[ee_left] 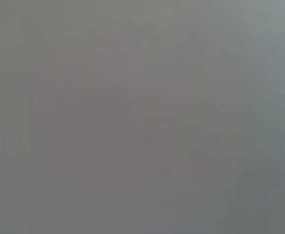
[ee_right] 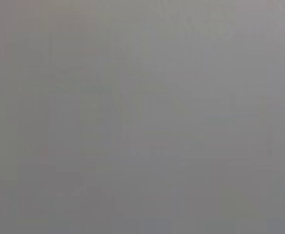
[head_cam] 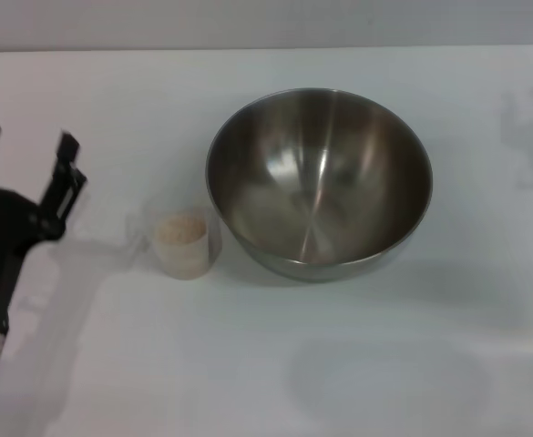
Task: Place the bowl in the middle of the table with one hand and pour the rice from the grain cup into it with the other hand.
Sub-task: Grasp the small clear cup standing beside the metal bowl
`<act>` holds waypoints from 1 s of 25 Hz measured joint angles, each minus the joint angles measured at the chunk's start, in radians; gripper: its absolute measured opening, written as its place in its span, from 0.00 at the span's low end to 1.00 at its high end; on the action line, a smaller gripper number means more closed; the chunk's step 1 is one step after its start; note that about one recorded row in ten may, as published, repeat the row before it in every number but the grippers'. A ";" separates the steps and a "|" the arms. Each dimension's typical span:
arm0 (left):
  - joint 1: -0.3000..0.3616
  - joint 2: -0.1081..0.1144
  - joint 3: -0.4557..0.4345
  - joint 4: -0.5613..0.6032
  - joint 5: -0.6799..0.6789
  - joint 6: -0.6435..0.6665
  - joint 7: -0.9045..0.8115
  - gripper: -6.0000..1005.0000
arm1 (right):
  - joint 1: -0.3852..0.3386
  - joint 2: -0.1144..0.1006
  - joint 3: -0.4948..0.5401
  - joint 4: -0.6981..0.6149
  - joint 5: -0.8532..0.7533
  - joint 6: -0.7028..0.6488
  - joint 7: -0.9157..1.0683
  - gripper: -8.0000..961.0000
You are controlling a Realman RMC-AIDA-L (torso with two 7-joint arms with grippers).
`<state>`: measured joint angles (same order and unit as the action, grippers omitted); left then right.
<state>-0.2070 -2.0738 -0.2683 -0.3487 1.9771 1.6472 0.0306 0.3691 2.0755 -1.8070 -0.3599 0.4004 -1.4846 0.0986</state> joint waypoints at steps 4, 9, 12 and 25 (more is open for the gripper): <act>0.024 0.000 0.045 0.001 0.000 -0.054 0.000 0.79 | 0.010 -0.006 0.024 0.010 0.000 0.003 0.001 0.40; 0.049 0.000 0.072 0.002 0.000 -0.100 0.001 0.78 | 0.020 -0.011 0.043 0.013 0.000 0.004 0.001 0.40; 0.063 0.000 0.086 0.004 0.000 -0.131 0.002 0.78 | 0.026 -0.014 0.050 0.020 0.000 0.004 0.001 0.40; 0.039 -0.002 0.117 0.004 0.000 -0.292 0.000 0.76 | 0.042 -0.020 0.077 0.026 -0.001 0.003 0.001 0.40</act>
<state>-0.1683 -2.0763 -0.1516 -0.3447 1.9773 1.3548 0.0307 0.4109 2.0551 -1.7301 -0.3342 0.3991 -1.4816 0.0993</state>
